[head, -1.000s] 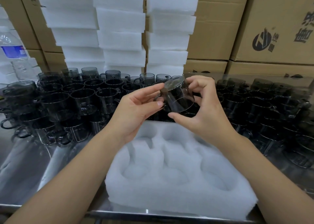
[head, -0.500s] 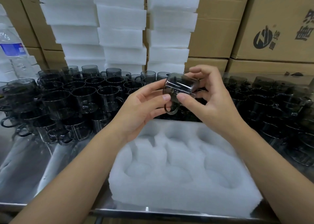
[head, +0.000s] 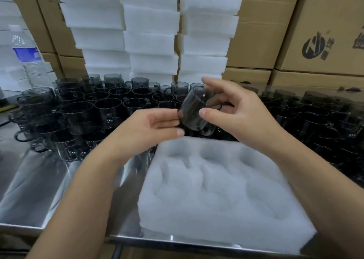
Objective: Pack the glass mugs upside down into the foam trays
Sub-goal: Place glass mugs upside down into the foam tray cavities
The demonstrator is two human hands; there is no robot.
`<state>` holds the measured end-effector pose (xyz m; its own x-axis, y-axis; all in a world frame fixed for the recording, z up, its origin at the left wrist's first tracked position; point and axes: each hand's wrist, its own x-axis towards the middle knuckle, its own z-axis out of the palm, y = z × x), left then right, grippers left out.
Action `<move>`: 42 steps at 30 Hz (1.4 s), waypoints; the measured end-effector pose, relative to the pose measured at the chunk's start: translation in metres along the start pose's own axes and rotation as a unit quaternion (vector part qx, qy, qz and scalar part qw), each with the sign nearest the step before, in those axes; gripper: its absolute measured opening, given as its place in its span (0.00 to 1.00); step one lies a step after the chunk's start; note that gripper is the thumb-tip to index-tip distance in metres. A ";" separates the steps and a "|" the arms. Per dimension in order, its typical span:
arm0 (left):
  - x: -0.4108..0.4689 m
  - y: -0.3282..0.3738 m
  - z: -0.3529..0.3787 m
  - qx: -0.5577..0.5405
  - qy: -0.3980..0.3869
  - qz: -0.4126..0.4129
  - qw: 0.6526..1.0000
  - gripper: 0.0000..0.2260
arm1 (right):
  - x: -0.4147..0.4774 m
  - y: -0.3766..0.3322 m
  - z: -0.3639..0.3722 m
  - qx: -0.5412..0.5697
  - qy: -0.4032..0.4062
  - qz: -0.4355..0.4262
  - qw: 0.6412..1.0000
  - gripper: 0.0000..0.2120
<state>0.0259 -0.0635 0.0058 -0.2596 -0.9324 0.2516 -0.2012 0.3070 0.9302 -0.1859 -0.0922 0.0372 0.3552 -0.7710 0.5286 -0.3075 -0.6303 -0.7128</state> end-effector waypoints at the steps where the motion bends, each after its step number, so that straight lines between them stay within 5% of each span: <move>1: -0.009 -0.005 -0.003 0.018 0.005 -0.006 1.000 0.23 | 0.000 -0.002 0.003 -0.003 -0.024 0.015 1.000 0.26; 5: -0.034 -0.022 0.001 0.059 0.054 0.009 0.997 0.35 | -0.003 -0.006 0.019 -0.049 -0.104 0.057 0.992 0.27; 24: -0.033 -0.030 0.011 0.057 0.051 0.035 0.996 0.41 | -0.014 -0.006 0.029 -0.162 -0.167 0.025 0.972 0.28; 33: -0.031 -0.030 0.016 0.038 0.089 0.046 0.994 0.17 | -0.011 0.002 0.030 -0.174 -0.218 0.039 0.959 0.27; 42: -0.030 -0.033 0.015 0.024 0.117 0.011 0.993 0.21 | -0.020 0.014 0.028 -0.136 -0.128 0.070 0.980 0.23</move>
<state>0.0261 -0.0428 -0.0370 -0.0393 -0.9422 0.3327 -0.2440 0.3319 0.9112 -0.1721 -0.0828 0.0037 0.4911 -0.8259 0.2769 -0.5801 -0.5472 -0.6034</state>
